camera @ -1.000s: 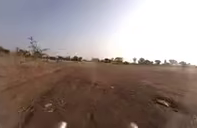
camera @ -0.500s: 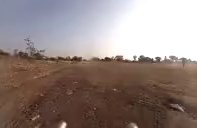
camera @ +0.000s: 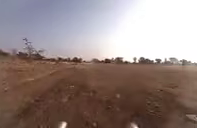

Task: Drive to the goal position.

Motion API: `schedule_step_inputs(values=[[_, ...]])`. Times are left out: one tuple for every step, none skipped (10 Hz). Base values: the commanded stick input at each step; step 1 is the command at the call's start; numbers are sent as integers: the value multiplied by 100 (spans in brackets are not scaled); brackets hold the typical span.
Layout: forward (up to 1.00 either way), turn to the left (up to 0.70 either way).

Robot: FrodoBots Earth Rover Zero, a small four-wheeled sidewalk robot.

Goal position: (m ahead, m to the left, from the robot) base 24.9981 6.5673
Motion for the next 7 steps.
schedule_step_inputs(values=[[70, 0], [70, 0], [70, 0], [70, 0], [70, 0], [70, 0], [70, 0]])
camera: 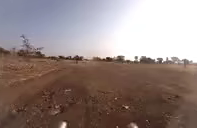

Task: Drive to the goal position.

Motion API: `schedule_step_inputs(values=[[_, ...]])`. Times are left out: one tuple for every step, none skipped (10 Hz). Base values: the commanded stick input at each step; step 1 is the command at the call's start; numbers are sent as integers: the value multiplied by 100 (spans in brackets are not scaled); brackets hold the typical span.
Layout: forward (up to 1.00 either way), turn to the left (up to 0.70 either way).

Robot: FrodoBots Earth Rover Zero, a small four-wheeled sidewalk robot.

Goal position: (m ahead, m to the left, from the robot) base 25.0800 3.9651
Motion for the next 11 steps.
schedule_step_inputs(values=[[70, 0], [70, 0], [70, 0], [70, 0], [70, 0], [70, 0], [70, 0], [70, 0], [70, 0], [70, 0], [70, 0]])
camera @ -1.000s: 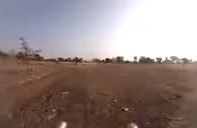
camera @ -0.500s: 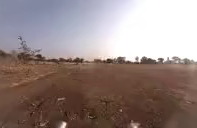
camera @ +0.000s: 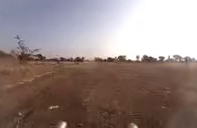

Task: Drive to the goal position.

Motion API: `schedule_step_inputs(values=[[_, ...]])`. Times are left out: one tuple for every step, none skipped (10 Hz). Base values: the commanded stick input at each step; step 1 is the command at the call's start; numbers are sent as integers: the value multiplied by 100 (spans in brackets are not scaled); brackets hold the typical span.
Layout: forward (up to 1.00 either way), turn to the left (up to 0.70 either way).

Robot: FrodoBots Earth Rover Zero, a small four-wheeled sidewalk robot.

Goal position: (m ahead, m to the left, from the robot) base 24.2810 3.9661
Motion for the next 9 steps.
schedule_step_inputs(values=[[70, 0], [70, 0], [70, 0], [70, 0], [70, 0], [70, 0], [70, 0], [70, 0], [70, 0]])
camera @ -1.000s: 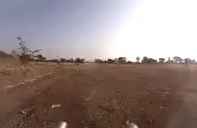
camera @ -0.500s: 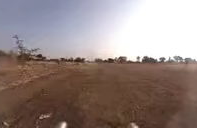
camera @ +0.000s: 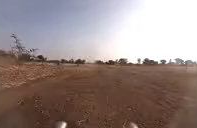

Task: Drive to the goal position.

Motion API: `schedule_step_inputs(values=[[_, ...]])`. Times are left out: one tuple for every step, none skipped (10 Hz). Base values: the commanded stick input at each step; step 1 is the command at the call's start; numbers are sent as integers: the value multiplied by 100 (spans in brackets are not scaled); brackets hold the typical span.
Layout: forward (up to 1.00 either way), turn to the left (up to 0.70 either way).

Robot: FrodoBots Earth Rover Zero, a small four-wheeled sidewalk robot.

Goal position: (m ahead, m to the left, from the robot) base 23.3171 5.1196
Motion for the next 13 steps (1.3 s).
schedule_step_inputs(values=[[70, 0], [70, 0], [70, 0], [70, 0], [70, 0], [70, 0], [70, 0], [70, 0], [70, 0], [70, 0], [70, 0], [70, 0], [70, 0]])
